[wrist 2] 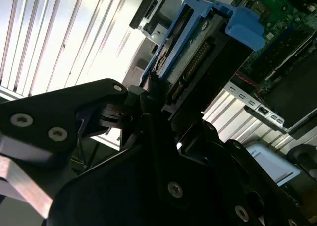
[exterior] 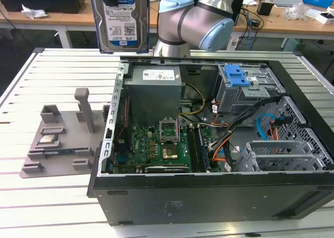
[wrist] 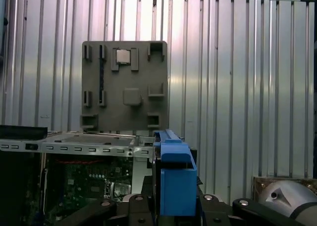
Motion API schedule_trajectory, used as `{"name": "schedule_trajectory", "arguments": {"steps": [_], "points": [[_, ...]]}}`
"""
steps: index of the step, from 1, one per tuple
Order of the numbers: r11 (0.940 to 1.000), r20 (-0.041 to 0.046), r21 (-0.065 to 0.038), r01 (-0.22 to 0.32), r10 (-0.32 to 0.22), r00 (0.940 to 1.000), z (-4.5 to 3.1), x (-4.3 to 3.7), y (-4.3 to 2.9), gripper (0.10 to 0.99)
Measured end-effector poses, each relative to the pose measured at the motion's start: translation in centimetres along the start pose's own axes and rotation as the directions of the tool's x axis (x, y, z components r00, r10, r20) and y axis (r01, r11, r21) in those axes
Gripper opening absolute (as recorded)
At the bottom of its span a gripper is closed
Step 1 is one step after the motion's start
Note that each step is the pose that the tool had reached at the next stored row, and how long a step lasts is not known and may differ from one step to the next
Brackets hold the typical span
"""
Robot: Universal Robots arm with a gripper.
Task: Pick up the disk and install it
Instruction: 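Pick up the disk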
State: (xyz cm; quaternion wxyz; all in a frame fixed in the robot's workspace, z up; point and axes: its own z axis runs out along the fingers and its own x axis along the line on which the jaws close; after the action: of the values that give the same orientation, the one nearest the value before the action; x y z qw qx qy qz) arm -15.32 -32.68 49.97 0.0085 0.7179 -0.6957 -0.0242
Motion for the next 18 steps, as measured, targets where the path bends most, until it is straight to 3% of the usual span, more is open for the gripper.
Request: {"name": "schedule_trajectory", "arguments": {"steps": [3,6,8,11,18], "points": [[1.0000,0.0000,0.000,0.000,0.000,1.0000,-0.05,0.01,-1.12,0.369],[1.0000,0.0000,0.000,0.000,0.000,1.0000,-0.14,0.04,-2.95,0.369],[1.0000,0.0000,0.000,0.000,0.000,1.0000,-0.17,0.05,-3.61,0.369],[1.0000,0.0000,0.000,0.000,0.000,1.0000,-0.24,0.08,-5.18,0.369],[1.0000,0.0000,0.000,0.000,0.000,1.0000,-0.35,0.13,-7.61,0.369]]}}
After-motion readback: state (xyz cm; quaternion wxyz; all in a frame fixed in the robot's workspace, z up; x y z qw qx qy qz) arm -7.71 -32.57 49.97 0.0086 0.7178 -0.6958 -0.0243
